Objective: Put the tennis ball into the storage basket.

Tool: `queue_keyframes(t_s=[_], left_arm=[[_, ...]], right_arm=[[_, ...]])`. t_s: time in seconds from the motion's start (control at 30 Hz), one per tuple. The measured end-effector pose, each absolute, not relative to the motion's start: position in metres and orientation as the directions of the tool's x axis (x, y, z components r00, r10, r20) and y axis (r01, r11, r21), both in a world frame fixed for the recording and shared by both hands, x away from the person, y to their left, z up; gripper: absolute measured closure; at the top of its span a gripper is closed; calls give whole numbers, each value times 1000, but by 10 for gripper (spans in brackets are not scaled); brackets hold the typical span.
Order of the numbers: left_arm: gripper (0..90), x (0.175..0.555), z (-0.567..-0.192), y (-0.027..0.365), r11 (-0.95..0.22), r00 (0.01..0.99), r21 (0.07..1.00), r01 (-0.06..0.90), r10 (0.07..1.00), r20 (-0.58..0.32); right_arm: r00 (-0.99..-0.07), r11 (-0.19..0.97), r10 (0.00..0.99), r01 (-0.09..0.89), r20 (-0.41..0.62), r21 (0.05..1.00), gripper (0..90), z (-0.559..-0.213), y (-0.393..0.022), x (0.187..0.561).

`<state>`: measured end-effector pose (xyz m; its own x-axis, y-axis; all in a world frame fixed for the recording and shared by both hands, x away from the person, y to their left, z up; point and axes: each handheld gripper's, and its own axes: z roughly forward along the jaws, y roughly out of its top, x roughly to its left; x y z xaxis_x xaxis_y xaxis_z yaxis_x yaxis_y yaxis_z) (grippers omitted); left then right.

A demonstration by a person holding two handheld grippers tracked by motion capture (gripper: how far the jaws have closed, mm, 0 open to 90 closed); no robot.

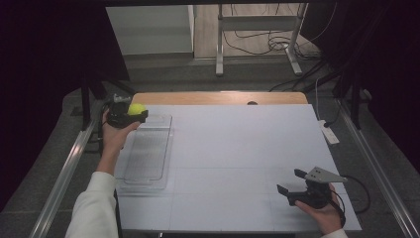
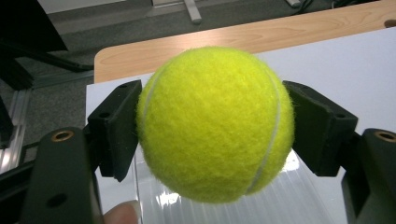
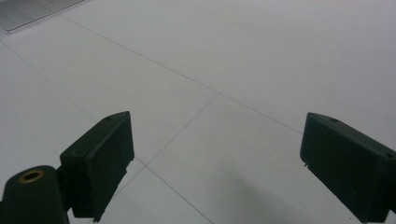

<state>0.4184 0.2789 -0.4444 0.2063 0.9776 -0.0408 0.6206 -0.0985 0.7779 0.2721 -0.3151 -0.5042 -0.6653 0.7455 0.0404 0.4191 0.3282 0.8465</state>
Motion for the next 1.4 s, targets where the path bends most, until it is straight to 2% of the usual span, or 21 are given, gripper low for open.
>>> queue_keyframes(t_s=[1.4], left_arm=[[256,432,-470,278,-151,212,676,721,977,-7]], right_arm=[[-666,331,745,421,40,845,100,-505,-315,272]])
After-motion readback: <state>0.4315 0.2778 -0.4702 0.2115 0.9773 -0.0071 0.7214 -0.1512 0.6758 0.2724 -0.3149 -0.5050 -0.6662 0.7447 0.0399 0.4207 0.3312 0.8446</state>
